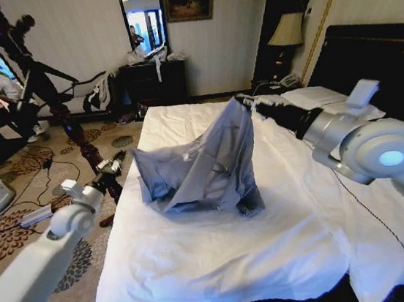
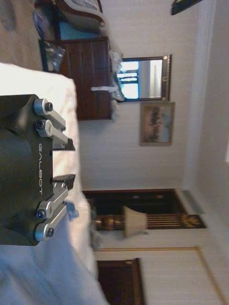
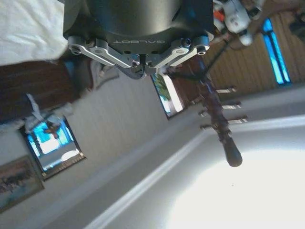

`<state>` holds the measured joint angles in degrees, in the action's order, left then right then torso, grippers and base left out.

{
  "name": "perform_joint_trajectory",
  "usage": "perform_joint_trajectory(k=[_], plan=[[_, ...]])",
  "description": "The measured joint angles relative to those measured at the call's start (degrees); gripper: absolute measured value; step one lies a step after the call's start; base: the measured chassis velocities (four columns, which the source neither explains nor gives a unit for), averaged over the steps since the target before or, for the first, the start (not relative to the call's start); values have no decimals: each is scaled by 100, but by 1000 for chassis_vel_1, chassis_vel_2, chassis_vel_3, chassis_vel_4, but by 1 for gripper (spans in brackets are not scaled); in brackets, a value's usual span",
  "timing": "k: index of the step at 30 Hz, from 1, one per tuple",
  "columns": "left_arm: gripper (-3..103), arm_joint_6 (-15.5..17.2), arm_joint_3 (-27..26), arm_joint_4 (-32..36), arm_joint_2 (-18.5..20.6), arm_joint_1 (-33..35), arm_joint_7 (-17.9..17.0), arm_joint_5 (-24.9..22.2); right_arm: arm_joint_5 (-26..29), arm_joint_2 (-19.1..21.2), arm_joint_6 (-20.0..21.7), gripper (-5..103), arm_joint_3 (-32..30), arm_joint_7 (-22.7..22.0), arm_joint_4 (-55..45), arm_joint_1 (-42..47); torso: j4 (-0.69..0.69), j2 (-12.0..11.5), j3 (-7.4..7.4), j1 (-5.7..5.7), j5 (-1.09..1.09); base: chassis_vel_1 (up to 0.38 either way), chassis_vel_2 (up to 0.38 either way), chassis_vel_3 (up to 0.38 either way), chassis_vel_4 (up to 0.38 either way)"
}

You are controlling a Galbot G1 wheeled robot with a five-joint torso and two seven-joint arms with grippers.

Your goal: Pick up the clothes from the bed and hang them on the clothes hanger.

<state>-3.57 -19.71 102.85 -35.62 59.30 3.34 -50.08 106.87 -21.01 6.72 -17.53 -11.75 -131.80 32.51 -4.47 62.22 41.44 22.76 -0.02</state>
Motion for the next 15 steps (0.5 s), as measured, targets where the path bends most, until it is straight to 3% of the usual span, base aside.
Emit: perform_joint_trajectory(k=[4, 5, 8, 10, 11, 14, 15], plan=[[46, -120, -128, 29, -3, 458, 0, 348, 81, -75, -171, 0, -63, 7, 21, -19, 1, 0, 0, 0, 2, 0, 0, 0, 0], [46, -155, -170, 65, -10, 554, 10, 405, 90, -90, -188, 0, -72, -14, 40, -43, 3, 0, 0, 0, 2, 0, 0, 0, 0], [58, -225, -312, 205, -34, 697, 50, 409, 83, -91, -201, 0, -108, -53, 74, -78, 4, 0, 0, 0, 0, 0, 0, 0, 0], [69, -280, -645, 430, -49, 777, 55, 129, 63, -57, -201, 0, -178, -69, 78, -83, -1, -1, 0, 1, 2, 0, 0, 0, 0], [69, -280, -645, 430, -49, 777, 55, 129, 63, -57, -201, 0, -178, -69, 78, -83, -1, -1, 0, 1, 2, 0, 0, 0, 0], [85, -327, -1201, 596, 27, 540, -88, -580, -26, 18, -179, 0, -283, -65, 29, 1, 1, -1, 0, 0, 2, 0, 0, 0, 0], [85, -327, -1201, 596, 27, 540, -88, -580, -26, 18, -179, 0, -283, -65, 29, 1, 1, -1, 0, 0, 2, 0, 0, 0, 0]])
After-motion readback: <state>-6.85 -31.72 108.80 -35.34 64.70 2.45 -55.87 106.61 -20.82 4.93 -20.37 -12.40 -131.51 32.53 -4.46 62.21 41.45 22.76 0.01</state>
